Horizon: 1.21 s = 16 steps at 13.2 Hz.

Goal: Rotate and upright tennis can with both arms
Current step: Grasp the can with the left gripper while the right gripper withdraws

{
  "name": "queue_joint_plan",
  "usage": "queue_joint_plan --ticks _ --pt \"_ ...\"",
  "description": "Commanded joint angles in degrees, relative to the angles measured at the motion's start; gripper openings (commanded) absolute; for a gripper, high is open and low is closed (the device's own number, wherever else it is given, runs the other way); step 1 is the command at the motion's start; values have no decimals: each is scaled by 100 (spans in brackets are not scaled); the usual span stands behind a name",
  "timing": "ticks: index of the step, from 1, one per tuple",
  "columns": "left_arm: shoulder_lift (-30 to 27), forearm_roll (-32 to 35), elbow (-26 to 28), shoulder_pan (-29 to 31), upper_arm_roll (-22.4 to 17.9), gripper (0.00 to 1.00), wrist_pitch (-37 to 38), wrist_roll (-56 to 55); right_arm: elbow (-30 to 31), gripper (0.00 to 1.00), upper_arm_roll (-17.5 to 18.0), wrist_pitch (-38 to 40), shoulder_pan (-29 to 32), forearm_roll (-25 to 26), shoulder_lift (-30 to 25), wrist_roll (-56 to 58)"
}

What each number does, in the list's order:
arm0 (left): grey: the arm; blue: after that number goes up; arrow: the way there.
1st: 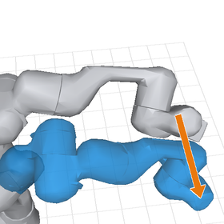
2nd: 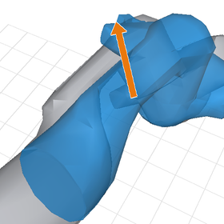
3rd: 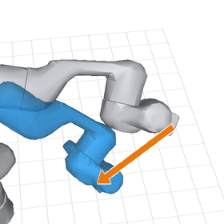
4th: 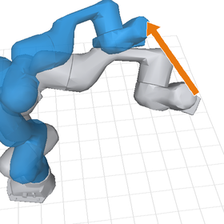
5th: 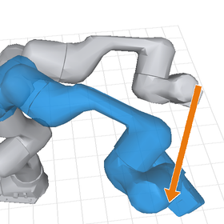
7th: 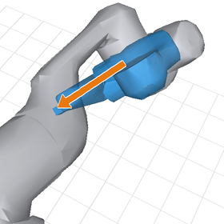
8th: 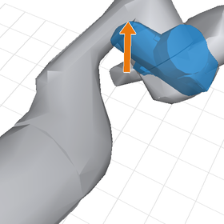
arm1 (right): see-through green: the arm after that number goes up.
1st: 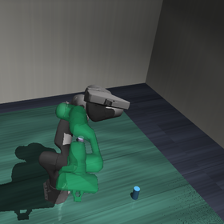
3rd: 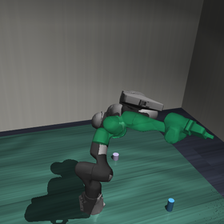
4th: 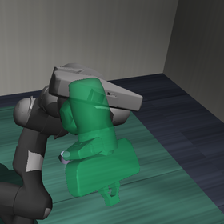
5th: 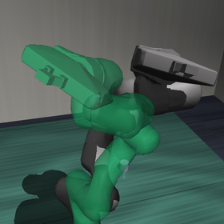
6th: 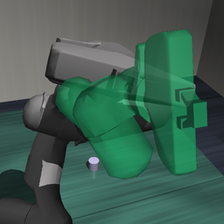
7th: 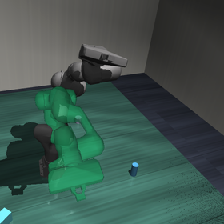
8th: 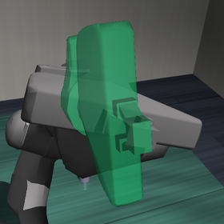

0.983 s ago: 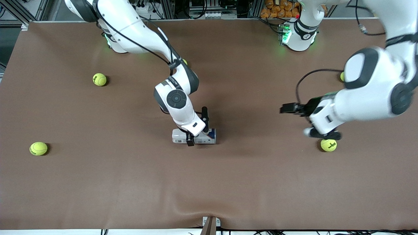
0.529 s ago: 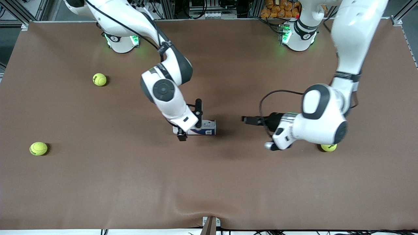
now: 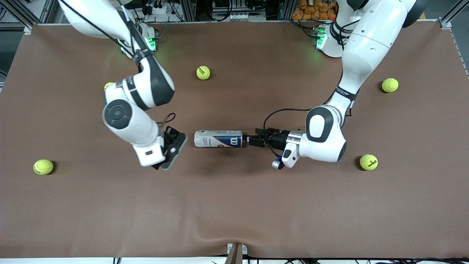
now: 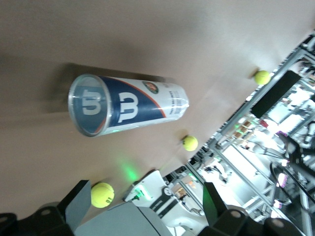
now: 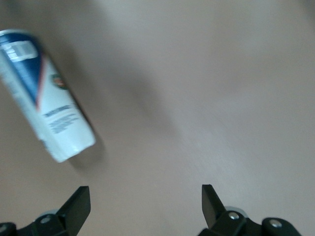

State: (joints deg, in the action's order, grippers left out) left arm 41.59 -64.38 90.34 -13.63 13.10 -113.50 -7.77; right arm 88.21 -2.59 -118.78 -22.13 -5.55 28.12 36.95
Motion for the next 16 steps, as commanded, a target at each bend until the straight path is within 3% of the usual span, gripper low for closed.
queue_joint_plan --ticks 1,4,7,9,11,12,16 --pt "15 -845 333 -8 8 100 -250 860 39 100 100 39 698 -51 -96 -574" --pt "130 -1541 756 79 8 100 -348 2424 91 100 92 362 1306 -51 -437 -785" --pt "331 -2085 827 211 8 100 -348 3594 161 100 30 1012 1605 -16 -1183 -1251" --pt "550 -2578 792 203 8 100 -339 4402 153 100 -303 1478 1632 36 -1641 -1260" --pt "613 -2842 783 194 -1 100 -348 4870 170 100 -392 1857 1886 80 -2072 -1382" --pt "648 -2905 775 194 -1 97 -348 5055 162 100 -392 2024 1992 211 -2239 -1531" --pt "824 -3353 687 106 -1 70 -348 5751 109 100 -339 2858 2169 344 -2715 -2217"
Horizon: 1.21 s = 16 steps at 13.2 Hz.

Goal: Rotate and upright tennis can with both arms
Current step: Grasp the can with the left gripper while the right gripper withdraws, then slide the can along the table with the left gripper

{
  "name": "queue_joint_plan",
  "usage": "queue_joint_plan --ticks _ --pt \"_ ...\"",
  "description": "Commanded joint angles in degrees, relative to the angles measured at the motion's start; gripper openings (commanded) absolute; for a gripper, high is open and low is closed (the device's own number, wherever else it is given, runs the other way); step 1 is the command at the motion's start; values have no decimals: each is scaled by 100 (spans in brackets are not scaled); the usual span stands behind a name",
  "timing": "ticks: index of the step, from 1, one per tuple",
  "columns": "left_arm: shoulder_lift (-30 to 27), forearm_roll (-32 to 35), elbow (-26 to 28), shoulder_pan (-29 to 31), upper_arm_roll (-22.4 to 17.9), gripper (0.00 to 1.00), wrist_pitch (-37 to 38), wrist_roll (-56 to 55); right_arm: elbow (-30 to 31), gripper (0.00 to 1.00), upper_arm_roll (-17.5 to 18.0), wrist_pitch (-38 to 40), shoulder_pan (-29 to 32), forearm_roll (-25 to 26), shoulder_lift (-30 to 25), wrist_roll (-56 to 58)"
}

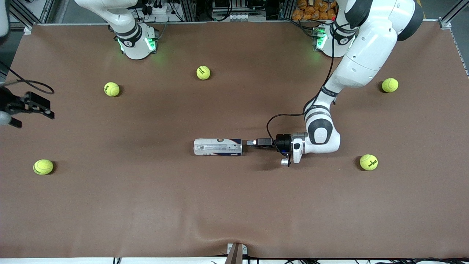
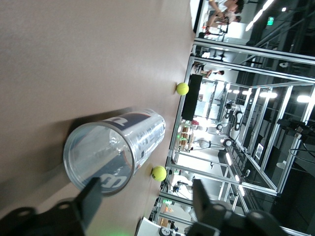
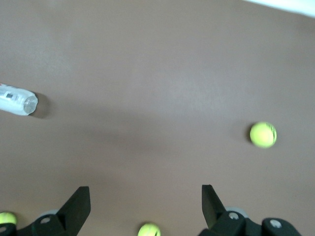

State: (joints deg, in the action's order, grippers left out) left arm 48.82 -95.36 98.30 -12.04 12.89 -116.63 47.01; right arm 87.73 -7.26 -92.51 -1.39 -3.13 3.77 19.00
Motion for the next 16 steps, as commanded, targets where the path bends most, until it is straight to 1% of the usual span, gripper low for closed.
queue_joint_plan --ticks 1,2,4,5,6,7,9,11,12,13,14,15,16 --pt "136 -264 -188 -62 21 62 -35 282 122 100 146 390 130 103 -297 -554" --pt "171 -273 -250 -71 21 57 -35 282 52 100 146 530 165 111 -297 -625" --pt "346 -273 -399 -79 21 57 -35 308 -18 100 129 750 130 111 -289 -896" --pt "443 -282 -495 -123 21 55 -35 308 -36 100 129 934 130 111 -289 -1159" --pt "479 -378 -548 -184 21 53 -35 317 -106 100 129 1110 130 111 -289 -1362" --pt "496 -544 -549 -307 21 53 -35 317 -185 100 129 1234 130 111 -297 -1503" --pt "479 -712 -549 -361 21 52 -35 370 -194 100 94 1279 165 111 -332 -1513" --pt "488 -739 -540 -387 21 49 -35 396 -194 100 50 1279 183 146 -429 -1522" --pt "479 -756 -540 -422 21 42 -35 396 -177 100 50 1314 183 216 -473 -1531" --pt "479 -791 -549 -431 21 30 -35 396 -186 100 41 1331 192 217 -499 -1522" --pt "470 -844 -558 -457 21 8 -35 396 -194 100 -37 1323 192 225 -473 -1478" --pt "444 -862 -566 -492 21 0 -35 379 -264 100 -125 1305 192 199 -447 -1513" --pt "383 -810 -593 -493 12 0 -53 283 -273 100 -135 1288 192 173 -447 -1531"
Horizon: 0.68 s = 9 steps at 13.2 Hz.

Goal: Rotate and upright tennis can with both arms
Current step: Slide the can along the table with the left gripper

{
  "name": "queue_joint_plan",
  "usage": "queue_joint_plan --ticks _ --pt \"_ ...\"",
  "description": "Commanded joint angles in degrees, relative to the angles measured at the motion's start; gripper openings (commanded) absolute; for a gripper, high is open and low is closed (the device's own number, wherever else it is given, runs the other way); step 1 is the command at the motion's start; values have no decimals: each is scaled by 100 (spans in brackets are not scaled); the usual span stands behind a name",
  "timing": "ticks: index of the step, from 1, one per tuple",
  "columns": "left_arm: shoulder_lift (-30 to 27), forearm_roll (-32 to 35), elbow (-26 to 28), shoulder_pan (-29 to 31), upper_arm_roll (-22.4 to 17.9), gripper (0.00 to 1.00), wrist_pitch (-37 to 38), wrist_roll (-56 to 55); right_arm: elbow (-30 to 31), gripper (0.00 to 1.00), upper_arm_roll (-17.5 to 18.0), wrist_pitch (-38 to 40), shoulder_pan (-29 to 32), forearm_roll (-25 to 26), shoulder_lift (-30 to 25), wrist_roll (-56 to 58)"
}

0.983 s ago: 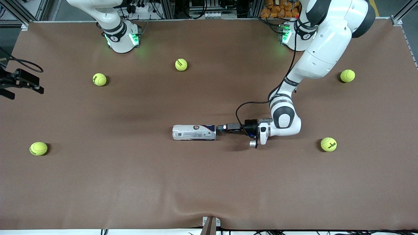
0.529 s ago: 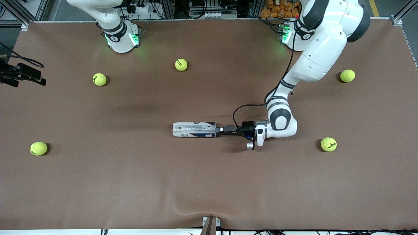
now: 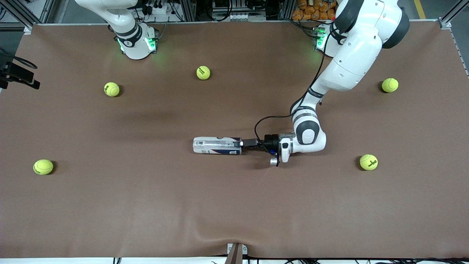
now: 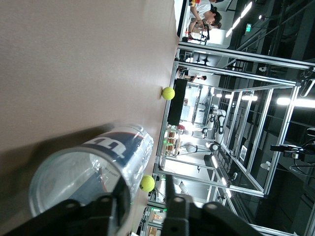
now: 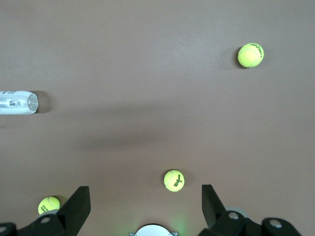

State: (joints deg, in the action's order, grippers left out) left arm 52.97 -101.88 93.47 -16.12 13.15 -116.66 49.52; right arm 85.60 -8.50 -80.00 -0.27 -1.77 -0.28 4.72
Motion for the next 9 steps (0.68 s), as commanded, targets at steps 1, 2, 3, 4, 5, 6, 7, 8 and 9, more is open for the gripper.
queue_joint_plan --ticks 1,2,3,4,5,6,7,8,9 --pt "-154 -113 -127 -101 -32 0 -233 -47 -61 100 -12 37 80 36 -34 -102" --pt "-225 -86 -171 -119 -32 0 -383 -239 -61 100 -12 46 80 36 -33 -102" --pt "-295 -86 -267 -128 -32 0 -402 -502 -61 100 -12 46 80 19 -33 -102" --pt "-417 -78 -312 -172 -58 0 -454 -835 -61 100 -12 46 80 18 -33 -102" --pt "-654 -51 -303 -215 -67 0 -602 -1204 -61 100 -12 55 80 27 -33 -102" --pt "-847 219 -321 -207 -67 0 -726 -1591 -61 100 -12 55 80 36 -33 -102" --pt "-1015 587 -399 -198 -67 0 -744 -2116 -70 100 -12 55 80 53 -33 -102" --pt "-1190 939 -478 -172 -67 0 -745 -2679 -70 100 -20 63 89 54 -33 -102" --pt "-1418 1386 -488 -172 -76 0 -745 -3276 -70 100 -29 72 89 62 -33 -102"
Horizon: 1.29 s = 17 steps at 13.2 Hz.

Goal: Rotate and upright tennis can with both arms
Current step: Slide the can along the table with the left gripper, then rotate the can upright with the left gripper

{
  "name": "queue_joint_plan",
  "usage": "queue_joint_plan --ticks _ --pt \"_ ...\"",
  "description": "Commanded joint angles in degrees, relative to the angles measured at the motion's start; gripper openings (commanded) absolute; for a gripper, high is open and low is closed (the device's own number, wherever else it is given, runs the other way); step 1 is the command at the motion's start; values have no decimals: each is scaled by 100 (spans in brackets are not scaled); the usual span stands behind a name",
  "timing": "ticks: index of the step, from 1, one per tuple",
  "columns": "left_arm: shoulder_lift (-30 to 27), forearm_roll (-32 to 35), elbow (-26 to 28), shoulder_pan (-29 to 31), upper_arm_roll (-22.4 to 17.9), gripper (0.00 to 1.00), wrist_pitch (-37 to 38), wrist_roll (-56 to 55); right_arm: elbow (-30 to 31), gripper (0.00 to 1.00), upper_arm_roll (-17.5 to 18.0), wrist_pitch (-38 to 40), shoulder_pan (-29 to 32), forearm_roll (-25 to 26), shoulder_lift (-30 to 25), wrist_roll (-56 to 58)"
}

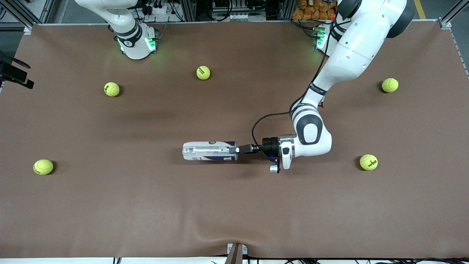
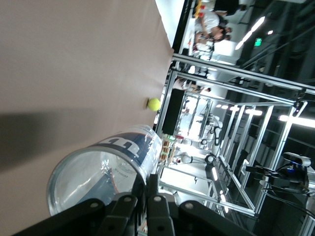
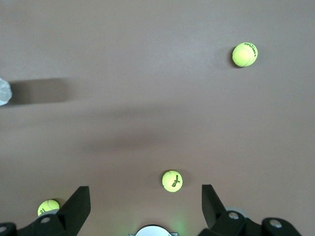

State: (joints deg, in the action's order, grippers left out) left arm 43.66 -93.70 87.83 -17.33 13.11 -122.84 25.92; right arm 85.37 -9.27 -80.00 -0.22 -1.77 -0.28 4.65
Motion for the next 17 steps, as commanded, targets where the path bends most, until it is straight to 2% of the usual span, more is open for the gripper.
queue_joint_plan --ticks 1,5,8,14,15,17 --pt "-708 1085 76 -68 -81 0 -152 -1540 -47 100 31 73 84 62 -34 -96" --pt "-1035 3159 -643 -112 -55 0 -214 -3509 -47 100 31 64 84 62 -34 -96" --pt "-1246 5583 -1136 -367 24 0 -196 -5374 -47 100 31 64 84 54 -34 -96" --pt "-1264 8732 -1234 -1648 25 0 110 -7011 -47 100 31 46 84 27 -25 -105" --pt "-1264 9154 -1234 -1859 -1 0 216 -7109 -47 100 31 46 84 27 -34 -96" --pt "-1229 9544 -1347 -2133 -54 0 645 -7197 -47 100 31 37 84 18 -25 -105"
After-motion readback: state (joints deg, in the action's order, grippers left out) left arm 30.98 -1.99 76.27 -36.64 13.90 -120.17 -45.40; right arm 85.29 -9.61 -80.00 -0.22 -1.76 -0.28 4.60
